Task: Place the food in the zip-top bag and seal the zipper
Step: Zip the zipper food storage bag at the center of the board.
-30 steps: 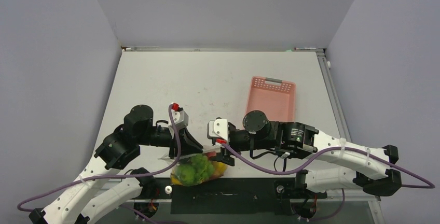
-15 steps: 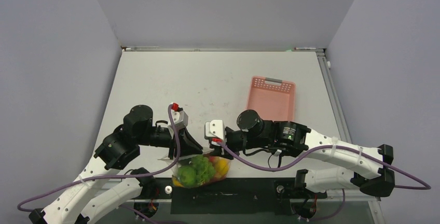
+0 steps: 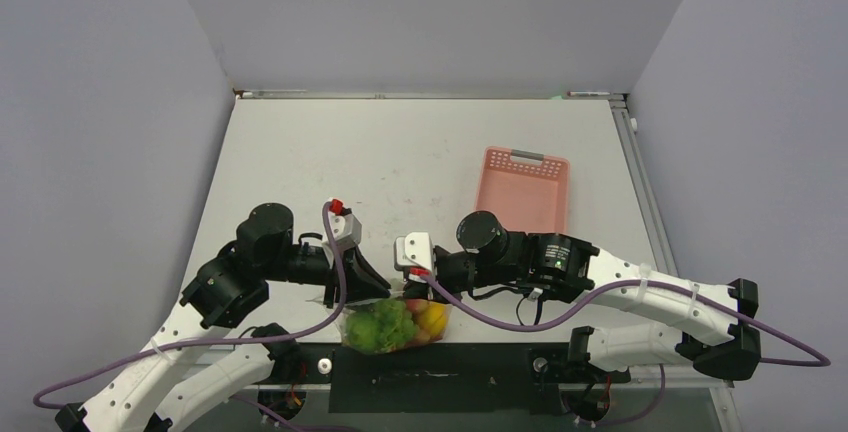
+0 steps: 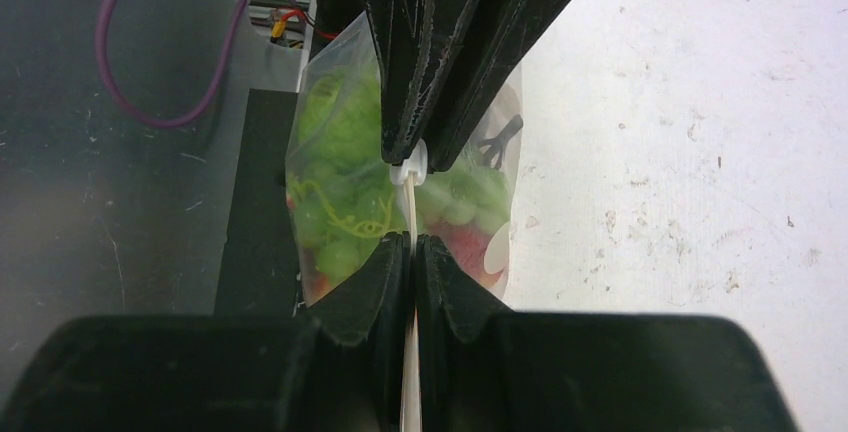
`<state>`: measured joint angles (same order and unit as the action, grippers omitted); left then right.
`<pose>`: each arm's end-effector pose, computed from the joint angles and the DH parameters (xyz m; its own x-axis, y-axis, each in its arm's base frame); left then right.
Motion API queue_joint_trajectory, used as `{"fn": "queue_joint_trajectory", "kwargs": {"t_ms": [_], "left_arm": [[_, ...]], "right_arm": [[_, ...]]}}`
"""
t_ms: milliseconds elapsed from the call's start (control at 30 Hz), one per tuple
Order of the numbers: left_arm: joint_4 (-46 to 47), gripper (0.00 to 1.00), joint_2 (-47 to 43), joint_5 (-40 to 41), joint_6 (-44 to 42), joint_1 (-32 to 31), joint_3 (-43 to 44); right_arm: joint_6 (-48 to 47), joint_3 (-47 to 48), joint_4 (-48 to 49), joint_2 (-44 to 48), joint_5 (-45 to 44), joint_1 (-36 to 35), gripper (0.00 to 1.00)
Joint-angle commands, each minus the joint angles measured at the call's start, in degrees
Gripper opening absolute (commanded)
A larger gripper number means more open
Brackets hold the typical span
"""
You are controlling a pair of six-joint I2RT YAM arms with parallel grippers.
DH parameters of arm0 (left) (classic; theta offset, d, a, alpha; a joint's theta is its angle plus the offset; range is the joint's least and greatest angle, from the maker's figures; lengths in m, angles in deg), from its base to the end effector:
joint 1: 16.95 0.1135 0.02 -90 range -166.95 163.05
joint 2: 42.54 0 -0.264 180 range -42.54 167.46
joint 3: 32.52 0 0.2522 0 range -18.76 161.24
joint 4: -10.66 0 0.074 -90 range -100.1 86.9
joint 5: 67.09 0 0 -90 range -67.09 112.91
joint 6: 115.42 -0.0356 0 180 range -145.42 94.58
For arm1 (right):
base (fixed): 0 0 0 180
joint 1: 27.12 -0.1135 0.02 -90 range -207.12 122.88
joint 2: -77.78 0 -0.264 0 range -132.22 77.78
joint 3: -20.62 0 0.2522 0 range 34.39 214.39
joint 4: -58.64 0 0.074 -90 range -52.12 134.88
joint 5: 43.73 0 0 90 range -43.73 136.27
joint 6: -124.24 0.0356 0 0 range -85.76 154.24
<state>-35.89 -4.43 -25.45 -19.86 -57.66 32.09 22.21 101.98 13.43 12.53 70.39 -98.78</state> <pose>0.0810 -0.1048 0.3555 -0.3522 0.2181 -0.9101 0.9358 0.0672 -0.3460 0.0632 0.2370 0.3714 0.0543 -0.4407 -0.8960 -0.9891 -0.1468 0.0123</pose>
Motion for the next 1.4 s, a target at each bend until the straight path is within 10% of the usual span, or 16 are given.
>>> {"fn": "queue_joint_trajectory", "kwargs": {"t_ms": [0,833,1367], "left_arm": [[6.2,0.0,-1.02,-2.07,0.68,0.03,4.01],[5.68,0.5,1.52,-1.36,0.34,0.09,1.29],[1.34,0.57,2.81,0.76,-2.75,0.02,-0.37]], "right_arm": [[-1.08,0.64,2.09,-0.43,1.24,0.21,0.05],[-0.63,2.34,2.53,1.86,-3.32,-1.17,0.05],[-0.38,2.86,3.14,1.96,-4.42,-1.16,0.05]]}}
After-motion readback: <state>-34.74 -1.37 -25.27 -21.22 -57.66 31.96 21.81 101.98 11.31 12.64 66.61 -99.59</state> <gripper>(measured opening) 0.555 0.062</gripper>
